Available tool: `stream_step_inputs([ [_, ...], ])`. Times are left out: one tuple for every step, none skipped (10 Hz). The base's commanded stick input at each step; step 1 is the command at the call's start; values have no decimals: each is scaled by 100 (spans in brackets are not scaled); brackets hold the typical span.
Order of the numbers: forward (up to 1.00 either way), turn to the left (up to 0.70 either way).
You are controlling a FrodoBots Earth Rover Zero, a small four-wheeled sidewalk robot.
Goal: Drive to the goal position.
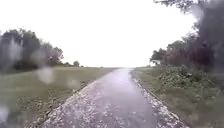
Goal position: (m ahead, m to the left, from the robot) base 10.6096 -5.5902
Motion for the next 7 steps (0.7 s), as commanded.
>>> stream_step_inputs([
  [70,0],
  [70,0],
  [70,0],
  [70,0],
  [70,0],
  [70,0],
  [70,0],
])
